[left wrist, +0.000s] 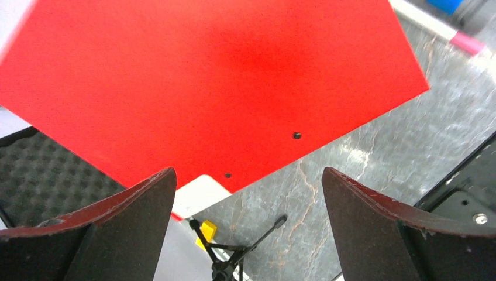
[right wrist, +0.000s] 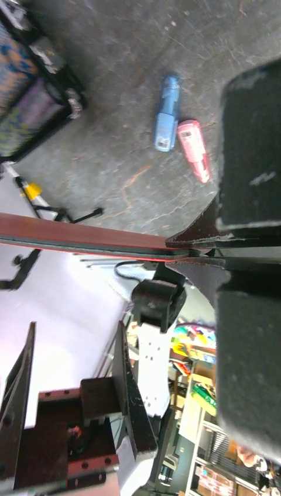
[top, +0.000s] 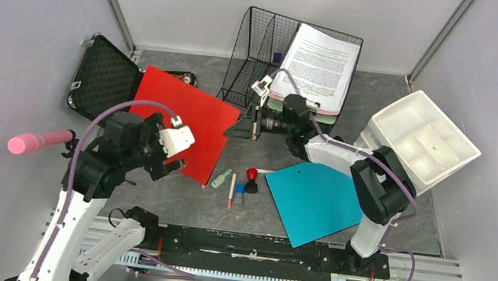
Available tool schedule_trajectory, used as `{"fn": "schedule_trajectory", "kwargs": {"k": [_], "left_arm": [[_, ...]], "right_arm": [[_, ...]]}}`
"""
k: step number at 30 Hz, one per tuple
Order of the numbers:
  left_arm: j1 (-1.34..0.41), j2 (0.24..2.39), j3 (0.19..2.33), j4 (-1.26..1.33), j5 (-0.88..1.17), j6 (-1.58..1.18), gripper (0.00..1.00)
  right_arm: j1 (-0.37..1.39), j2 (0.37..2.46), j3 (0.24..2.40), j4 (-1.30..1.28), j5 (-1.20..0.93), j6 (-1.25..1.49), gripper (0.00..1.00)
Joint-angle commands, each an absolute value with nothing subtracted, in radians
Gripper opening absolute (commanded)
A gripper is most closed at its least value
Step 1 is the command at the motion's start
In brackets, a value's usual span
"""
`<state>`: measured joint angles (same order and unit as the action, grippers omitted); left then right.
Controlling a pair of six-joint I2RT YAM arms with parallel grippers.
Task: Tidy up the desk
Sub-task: Pick up the folder from the center of the board, then place the folder in the storage box.
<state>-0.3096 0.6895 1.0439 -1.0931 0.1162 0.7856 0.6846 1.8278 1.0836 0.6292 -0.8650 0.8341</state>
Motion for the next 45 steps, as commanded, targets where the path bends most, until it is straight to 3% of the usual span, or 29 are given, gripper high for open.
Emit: {"fn": "schedule_trajectory", "kwargs": {"k": [1,13,24,33,38,45], "left_arm": [[-0.307,0.754,1.203,-1.072,0.183,0.584,1.00],[-0.306,0.955,1.482,-0.922,0.139,0.096,1.00],[-0.108,1.084,1.460,-0.773,0.333,-0.257,1.00],[-0.021,1.168,1.273,-0.188,0.776,-0.626,1.00],[-0.022,1.209,1.170,0.201,0.858,-0.836,1.00],[-0.031,1.308,1.131,0.490,0.856,-0.990,1.00]], "right_arm": [[0.609,1.693,1.092,0.903,-0.879,0.977,0.00],[0.425,1.601,1.133,0.970,-0.853,1.097,0.00],[0.282,1.525,1.076,1.136,-0.806,1.245,0.00],[0.232,1.446,1.013,1.145,-0.793,1.249,0.00],[0.224,1.425,0.983,1.153,-0.790,1.253,0.00],[0.222,1.404,0.950,1.149,-0.790,1.249,0.00]]}}
